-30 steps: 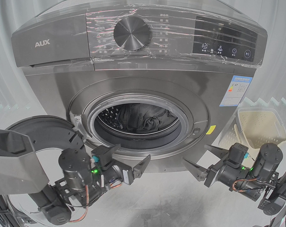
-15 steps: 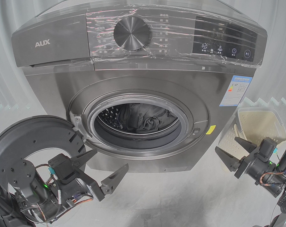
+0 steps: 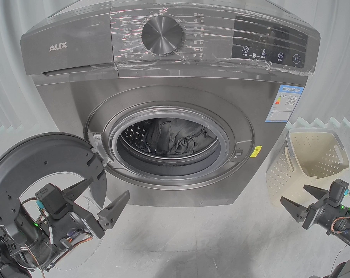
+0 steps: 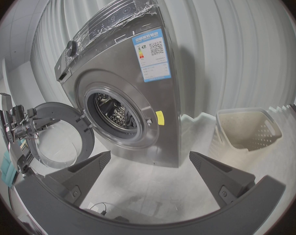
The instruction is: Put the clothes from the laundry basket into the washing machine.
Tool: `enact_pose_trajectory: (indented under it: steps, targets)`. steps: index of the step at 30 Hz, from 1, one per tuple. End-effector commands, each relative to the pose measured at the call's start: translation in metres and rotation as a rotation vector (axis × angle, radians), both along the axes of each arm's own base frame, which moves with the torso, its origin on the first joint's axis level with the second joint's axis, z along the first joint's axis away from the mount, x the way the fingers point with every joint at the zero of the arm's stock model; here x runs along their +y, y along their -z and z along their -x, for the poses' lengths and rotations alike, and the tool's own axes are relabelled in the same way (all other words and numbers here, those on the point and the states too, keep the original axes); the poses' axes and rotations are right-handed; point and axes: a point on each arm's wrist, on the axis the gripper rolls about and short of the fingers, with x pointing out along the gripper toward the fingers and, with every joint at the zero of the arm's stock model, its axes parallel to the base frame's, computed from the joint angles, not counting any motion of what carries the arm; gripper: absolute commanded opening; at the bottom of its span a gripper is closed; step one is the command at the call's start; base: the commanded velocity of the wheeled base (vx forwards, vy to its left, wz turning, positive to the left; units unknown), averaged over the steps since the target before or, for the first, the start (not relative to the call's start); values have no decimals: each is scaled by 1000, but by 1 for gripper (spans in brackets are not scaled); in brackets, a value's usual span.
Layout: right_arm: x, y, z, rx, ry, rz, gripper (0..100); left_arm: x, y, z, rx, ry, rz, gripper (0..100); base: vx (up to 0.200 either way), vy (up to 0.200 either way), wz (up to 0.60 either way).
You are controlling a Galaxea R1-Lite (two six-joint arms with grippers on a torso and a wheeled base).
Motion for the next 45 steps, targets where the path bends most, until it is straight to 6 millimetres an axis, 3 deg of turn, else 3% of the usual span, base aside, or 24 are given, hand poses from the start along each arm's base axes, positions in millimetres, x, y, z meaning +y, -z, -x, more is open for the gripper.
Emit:
enact_pose_trajectory:
  steps: [1, 9, 25, 30, 35, 38, 45]
  targets:
    - [-17, -9, 32, -53, 25, -21, 100, 12, -7, 9, -19, -37, 13, 100, -200, 0, 0]
    - [-40, -6, 73, -95, 83, -5, 100, 29, -12, 29, -18, -57, -48, 100, -125, 0, 0]
    - [-59, 8, 113, -180, 255, 41, 100, 84, -7, 88, 9, -207, -37, 100, -138, 0, 0]
    - [-61, 15, 125, -216, 316, 38, 100, 101, 3, 113, -19, -285, -24, 100, -80, 0, 0]
    - [-62, 22, 133, -220, 327, 36, 100, 107, 13, 128, -30, -302, -15, 100, 0, 0, 0]
    - [-63, 34, 144, -234, 299, 52, 100, 108, 22, 147, -116, -268, 4, 100, 0, 0, 0]
    - [-65, 38, 144, -202, 377, 95, 100, 106, 37, 156, -79, -267, -49, 100, 0, 0, 0]
